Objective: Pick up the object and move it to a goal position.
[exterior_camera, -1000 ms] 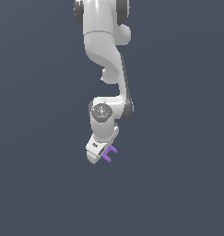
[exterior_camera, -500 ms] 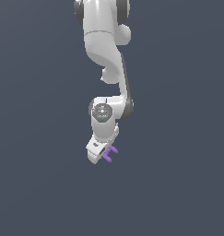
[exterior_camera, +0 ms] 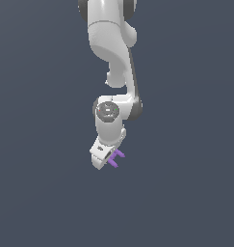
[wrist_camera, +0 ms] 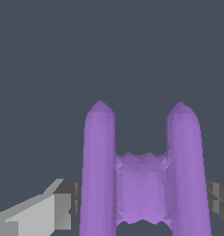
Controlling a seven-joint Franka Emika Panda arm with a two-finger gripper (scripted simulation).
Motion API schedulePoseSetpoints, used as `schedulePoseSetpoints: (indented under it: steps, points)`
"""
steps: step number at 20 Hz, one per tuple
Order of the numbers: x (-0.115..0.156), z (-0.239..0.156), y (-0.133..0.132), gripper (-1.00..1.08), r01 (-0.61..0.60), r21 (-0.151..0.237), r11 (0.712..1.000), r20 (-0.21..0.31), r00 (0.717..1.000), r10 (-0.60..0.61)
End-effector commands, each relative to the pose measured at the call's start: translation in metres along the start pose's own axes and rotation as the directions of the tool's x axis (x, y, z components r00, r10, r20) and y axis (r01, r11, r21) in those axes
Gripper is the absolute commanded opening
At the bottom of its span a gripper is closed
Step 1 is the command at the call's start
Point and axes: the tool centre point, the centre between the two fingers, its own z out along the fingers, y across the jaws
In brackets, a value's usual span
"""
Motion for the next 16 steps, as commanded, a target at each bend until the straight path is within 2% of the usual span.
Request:
schedulePoseSetpoints:
  steps: [1, 16]
  points:
    - [0.003, -0.019, 0.001, -1.00, 0.000, -0.001, 1.000, 0.000, 1.000, 0.000]
    - [0.025, -0.171, 0.008, -1.00, -0.005, 0.003, 1.000, 0.003, 1.000, 0.005]
